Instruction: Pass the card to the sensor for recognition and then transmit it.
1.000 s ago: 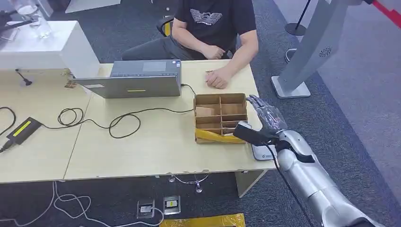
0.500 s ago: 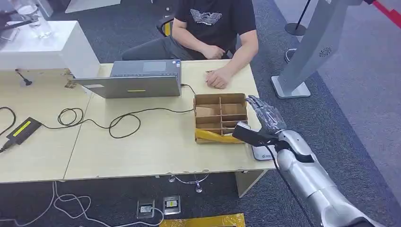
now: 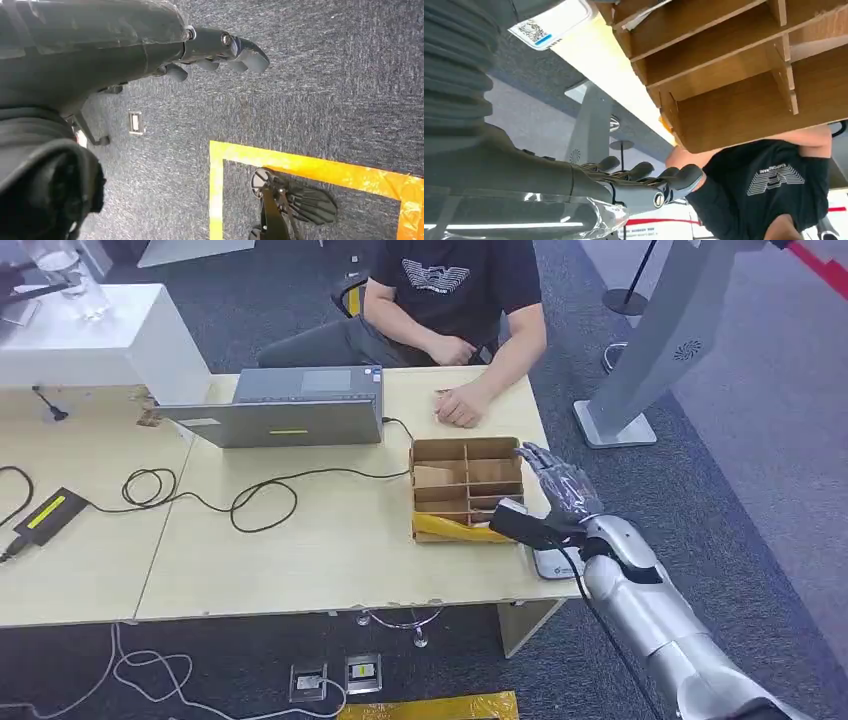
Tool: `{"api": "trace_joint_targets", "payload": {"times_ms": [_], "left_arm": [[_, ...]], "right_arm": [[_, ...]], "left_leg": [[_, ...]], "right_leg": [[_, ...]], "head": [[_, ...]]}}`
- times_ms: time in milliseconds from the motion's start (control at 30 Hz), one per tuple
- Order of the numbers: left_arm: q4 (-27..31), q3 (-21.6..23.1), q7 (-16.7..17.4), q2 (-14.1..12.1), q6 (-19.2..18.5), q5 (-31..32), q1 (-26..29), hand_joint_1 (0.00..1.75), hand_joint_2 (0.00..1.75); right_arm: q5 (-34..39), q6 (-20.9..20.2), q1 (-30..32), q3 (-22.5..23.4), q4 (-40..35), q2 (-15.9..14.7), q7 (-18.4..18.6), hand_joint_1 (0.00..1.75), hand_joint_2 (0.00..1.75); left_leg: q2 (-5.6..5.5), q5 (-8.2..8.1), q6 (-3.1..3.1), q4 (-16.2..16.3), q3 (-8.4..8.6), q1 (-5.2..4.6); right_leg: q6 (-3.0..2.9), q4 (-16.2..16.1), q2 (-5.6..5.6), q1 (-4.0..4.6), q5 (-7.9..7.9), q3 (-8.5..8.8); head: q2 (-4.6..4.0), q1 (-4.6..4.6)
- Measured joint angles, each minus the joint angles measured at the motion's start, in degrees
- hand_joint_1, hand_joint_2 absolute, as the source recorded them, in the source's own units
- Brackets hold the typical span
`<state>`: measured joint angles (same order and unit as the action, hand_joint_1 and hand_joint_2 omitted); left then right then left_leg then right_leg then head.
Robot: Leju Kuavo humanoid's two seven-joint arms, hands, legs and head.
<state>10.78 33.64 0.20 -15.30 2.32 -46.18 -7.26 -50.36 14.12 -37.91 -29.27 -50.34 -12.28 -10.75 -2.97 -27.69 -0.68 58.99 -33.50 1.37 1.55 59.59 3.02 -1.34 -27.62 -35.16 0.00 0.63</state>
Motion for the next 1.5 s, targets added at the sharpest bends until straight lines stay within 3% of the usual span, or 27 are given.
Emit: {"api": "trace_joint_targets", "payload": {"times_ms": [1267, 1500], "left_arm": [[0.00, 0.96, 0.00, -0.02, 0.00, -0.13, -0.01, 0.00, 0.00], [0.00, 0.98, 0.00, -0.02, 0.13, -0.46, 0.00, 0.00, 0.00]], "right_arm": [[-0.61, -1.64, -0.15, 0.00, 0.42, 0.07, -0.50, 0.00, 1.75], [0.42, -1.51, -0.94, 0.00, 2.86, 0.07, -2.01, 0.00, 1.75]], "left_leg": [[0.00, 0.00, 0.00, 0.00, 0.00, 0.00], [0.00, 0.00, 0.00, 0.00, 0.00, 0.00]], "right_leg": [[0.00, 0.00, 0.00, 0.00, 0.00, 0.00], [0.00, 0.00, 0.00, 0.00, 0.00, 0.00]], "head": [[0.00, 0.00], [0.00, 0.00]]}}
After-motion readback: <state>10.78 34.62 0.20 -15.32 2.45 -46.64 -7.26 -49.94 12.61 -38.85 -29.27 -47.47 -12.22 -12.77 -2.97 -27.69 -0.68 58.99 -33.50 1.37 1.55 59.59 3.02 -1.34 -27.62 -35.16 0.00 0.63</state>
